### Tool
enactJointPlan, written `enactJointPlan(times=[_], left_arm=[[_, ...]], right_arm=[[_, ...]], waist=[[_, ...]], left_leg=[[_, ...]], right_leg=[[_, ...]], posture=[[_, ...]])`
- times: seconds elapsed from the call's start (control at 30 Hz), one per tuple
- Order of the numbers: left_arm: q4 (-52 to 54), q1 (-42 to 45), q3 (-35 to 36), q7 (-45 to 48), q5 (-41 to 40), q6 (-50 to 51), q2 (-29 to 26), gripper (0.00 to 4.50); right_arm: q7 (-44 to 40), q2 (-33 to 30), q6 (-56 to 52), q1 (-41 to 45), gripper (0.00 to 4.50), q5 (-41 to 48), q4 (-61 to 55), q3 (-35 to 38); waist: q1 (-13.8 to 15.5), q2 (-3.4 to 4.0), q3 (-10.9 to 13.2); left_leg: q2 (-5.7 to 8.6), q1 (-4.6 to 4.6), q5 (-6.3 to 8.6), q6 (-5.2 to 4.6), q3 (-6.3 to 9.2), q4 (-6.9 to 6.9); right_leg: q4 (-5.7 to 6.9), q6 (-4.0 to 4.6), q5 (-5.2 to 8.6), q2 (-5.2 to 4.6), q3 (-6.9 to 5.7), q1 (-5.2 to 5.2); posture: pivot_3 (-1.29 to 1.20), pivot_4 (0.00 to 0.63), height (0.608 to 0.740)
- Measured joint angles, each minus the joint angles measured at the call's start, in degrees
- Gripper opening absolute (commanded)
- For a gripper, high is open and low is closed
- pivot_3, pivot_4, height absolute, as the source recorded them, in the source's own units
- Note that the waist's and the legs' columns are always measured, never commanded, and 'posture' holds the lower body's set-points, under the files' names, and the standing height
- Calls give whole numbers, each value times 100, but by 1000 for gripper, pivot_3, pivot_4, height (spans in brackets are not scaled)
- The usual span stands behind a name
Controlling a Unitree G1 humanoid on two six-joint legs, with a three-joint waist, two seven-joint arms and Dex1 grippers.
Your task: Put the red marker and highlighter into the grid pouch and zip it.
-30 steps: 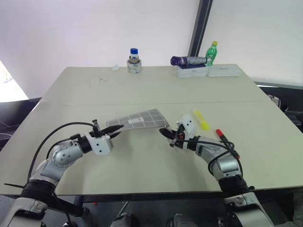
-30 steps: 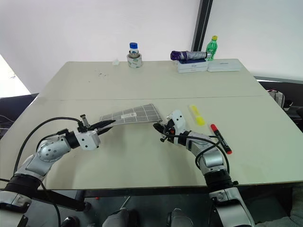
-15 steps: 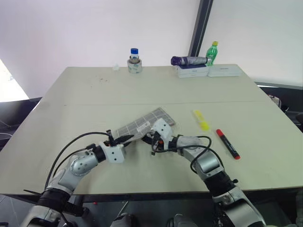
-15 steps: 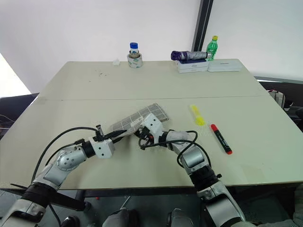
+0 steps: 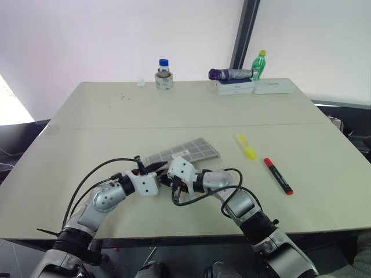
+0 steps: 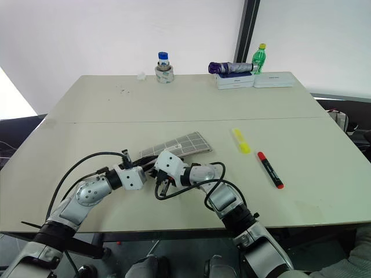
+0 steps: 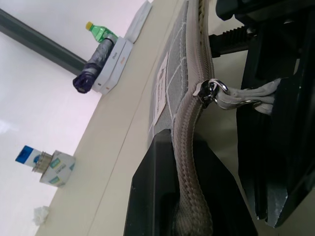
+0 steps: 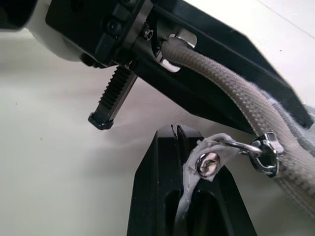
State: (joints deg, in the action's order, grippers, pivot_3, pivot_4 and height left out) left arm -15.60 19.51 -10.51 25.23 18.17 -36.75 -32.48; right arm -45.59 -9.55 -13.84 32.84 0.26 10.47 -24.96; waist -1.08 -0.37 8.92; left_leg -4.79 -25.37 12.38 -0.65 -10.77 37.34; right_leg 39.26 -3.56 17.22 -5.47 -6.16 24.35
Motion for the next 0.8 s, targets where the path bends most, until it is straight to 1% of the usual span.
enactJointPlan(times=[0.1,0.23,0.27,0.3,0.33,0.47,0.57,0.67,0.8], left_arm=[[-46,2,18,-9,-2,-36,-113,0],[-224,32,67,-139,0,-15,-154,0],[-237,58,84,-189,-1,3,-139,0],[-237,70,87,-204,-1,7,-136,0],[-236,97,86,-230,-2,12,-117,0],[-238,97,90,-307,-3,39,-110,0],[-238,74,155,-328,-68,63,-113,0],[-242,30,289,-330,-158,122,-146,0],[-225,-196,338,-352,-189,130,-293,0]], right_arm=[[-200,-16,-5,-5,904,187,-10,132],[-618,-270,28,-89,2993,424,-122,209],[-673,-342,80,-131,3723,456,-192,233],[-685,-382,107,-143,4022,457,-211,247],[-673,-484,176,-201,4468,446,-296,283],[-835,-923,206,-449,4468,498,-717,359],[-912,-1306,215,-624,4468,590,-860,667],[-789,-1463,165,-748,4468,851,-862,1222],[-48,-1523,50,-1097,4468,1182,-1328,2319]], waist=[[7,0,0],[24,0,0],[27,-1,1],[23,-1,1],[22,-1,1],[18,-2,1],[23,-3,2],[23,-3,2],[27,-4,2]], left_leg=[[0,0,0,-1,1,0],[1,-1,7,-12,2,1],[1,-1,9,-16,3,1],[1,0,9,-16,3,1],[1,-1,9,-15,3,1],[0,-1,9,-15,4,0],[1,0,10,-17,4,1],[0,0,19,-31,5,0],[0,-1,19,-31,4,-3]], right_leg=[[0,0,0,0,0,0],[-1,0,0,-2,0,-1],[-1,0,0,-2,0,-1],[-1,0,0,-2,0,-1],[-1,0,0,-2,0,-1],[-2,0,0,-2,0,-1],[-2,0,0,-3,0,-1],[-1,0,0,-2,-1,-1],[-5,0,0,-4,-1,-1]], posture=[[0,150,740],[0,150,740],[0,150,740],[0,150,740],[0,150,740],[0,150,740],[0,150,740],[0,150,740],[0,150,740]])
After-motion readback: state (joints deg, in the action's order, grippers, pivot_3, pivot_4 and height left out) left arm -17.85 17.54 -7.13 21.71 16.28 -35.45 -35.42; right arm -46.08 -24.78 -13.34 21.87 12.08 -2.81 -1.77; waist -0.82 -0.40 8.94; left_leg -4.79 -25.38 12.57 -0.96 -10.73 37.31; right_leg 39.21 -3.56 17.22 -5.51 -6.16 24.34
